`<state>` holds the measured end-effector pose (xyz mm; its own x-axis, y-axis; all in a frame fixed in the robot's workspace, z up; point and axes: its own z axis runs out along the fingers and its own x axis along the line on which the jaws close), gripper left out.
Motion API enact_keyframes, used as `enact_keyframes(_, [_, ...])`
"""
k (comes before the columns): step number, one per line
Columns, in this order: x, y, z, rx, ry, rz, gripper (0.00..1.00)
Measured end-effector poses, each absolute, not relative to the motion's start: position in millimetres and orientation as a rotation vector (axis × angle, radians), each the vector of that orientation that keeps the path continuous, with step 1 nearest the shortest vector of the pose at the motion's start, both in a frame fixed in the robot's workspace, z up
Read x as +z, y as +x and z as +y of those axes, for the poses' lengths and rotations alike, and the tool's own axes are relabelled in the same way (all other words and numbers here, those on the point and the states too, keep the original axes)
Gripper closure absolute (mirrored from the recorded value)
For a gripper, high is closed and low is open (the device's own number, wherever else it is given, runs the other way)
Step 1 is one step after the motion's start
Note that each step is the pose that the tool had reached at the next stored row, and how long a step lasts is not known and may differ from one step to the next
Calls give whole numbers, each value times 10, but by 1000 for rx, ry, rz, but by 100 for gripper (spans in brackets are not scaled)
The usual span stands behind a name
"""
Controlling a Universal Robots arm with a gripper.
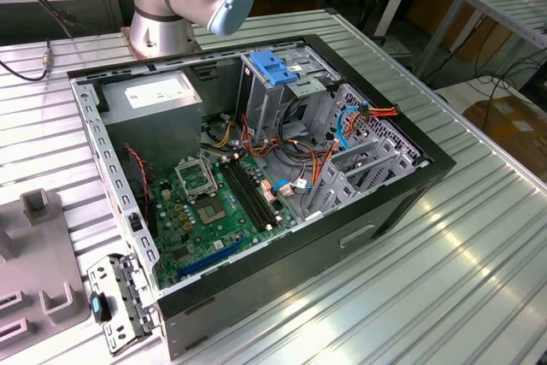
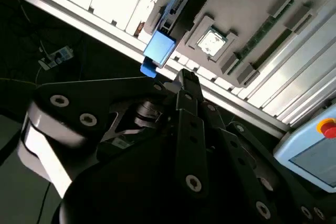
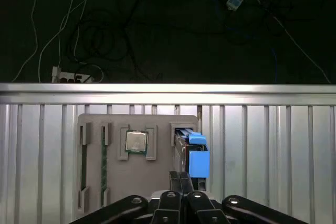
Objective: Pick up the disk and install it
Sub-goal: 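Pick up the disk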
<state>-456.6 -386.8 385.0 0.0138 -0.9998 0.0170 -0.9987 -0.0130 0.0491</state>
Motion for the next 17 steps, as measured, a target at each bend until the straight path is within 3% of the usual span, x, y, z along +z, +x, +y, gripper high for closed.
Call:
enact_keyframes(1, [3849, -4562, -3865, -34, 2223, -2152, 76])
enact_keyframes(2, [3844, -4562, -3859, -33, 2227, -2148, 76])
enact_keyframes(5, [3811, -4562, -3825, -31, 2237, -2140, 58])
enact_keyframes(9, [3780, -4565, -3800, -20, 2236, -2151, 58])
enact_keyframes(11, [3758, -4579, -3787, -12, 2232, -2163, 51])
enact_keyframes(13, [3737, -4596, -3787, -6, 2233, -2167, 51])
enact_keyframes(14, [3727, -4603, -3787, -3, 2234, -2169, 44])
enact_keyframes(17, [3702, -4605, -3781, 1, 2210, -2197, 44])
